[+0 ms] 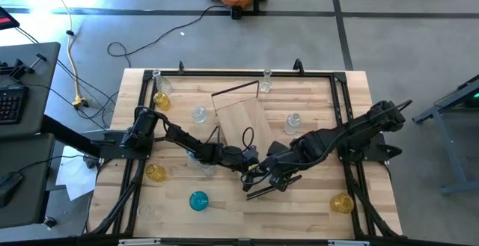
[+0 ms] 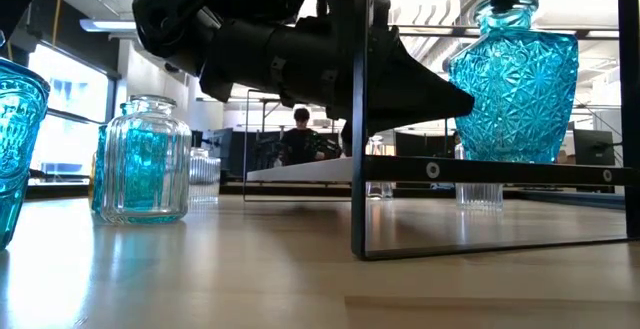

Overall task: Sort vases onto shelf
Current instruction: Put the blue crystal vase on the shelf

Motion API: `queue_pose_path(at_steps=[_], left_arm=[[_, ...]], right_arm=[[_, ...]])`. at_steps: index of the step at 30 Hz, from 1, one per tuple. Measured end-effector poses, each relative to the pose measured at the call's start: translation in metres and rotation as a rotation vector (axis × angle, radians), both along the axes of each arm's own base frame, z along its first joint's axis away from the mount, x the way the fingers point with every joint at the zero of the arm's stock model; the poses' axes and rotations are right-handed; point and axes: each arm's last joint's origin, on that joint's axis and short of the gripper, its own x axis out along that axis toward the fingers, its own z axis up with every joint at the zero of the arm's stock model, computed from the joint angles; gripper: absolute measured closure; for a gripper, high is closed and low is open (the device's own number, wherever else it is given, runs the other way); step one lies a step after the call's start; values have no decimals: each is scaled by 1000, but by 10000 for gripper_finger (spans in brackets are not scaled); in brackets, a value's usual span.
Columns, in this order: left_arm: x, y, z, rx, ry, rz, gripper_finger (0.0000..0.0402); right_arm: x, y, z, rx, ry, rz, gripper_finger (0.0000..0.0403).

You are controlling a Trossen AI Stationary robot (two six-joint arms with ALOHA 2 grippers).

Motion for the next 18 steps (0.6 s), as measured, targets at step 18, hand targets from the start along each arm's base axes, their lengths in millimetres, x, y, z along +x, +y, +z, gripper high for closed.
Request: queue_pose_path(at_steps=[18], left_arm=[[2,20,-7,72,73,41,399]], right_arm=[[-2,0,-1,0,24,11,350]])
